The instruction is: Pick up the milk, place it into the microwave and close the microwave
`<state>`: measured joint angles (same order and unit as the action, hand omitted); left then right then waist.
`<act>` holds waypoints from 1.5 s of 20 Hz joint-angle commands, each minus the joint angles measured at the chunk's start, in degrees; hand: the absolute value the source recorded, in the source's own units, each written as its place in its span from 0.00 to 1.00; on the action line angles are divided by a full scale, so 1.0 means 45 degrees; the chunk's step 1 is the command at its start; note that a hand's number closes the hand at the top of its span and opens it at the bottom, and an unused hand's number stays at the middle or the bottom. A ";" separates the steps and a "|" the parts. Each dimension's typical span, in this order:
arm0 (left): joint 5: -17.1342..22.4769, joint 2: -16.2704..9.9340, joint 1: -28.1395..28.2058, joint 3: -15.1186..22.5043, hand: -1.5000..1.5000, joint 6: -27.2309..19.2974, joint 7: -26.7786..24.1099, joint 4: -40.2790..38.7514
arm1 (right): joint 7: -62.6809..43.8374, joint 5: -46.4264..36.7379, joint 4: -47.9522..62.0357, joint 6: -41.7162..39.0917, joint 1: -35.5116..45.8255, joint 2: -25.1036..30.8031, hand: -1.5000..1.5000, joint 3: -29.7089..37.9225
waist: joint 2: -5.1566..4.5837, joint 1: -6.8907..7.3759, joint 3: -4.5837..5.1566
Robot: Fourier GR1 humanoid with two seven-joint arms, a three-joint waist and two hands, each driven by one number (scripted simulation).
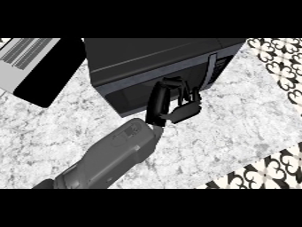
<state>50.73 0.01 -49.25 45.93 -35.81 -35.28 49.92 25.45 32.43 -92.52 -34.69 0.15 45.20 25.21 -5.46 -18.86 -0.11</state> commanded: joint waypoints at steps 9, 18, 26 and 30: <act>0.0747 -0.0002 -0.1131 -0.0349 1.00 0.0279 -0.0378 -0.1140 | 0.0089 -0.0098 0.0933 -0.0355 0.0572 0.0807 0.00 0.0400 | -0.0253 0.0007 -0.0021; 0.1200 -0.0002 -0.1493 -0.0042 1.00 0.0304 -0.0683 -0.1175 | -0.0091 0.0577 0.1877 -0.0672 0.1010 0.0779 0.00 0.0264 | -0.0288 0.0199 -0.0058; 0.1618 -0.0002 -0.1584 0.0147 1.00 0.0304 -0.0906 -0.1335 | -0.0319 0.1169 0.2626 -0.0994 0.1440 0.1129 0.00 0.0456 | -0.0291 0.0156 -0.0059; 0.1783 -0.0002 -0.1571 0.0355 1.00 0.0394 -0.1029 -0.1477 | -0.0357 0.1307 0.2809 -0.1187 0.1643 0.1231 0.00 0.0428 | -0.0298 0.0171 -0.0064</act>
<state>57.72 0.02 -52.02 50.01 -35.20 -40.95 48.09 22.85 37.69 -81.06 -37.84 6.90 50.25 27.11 -6.19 -17.65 -0.52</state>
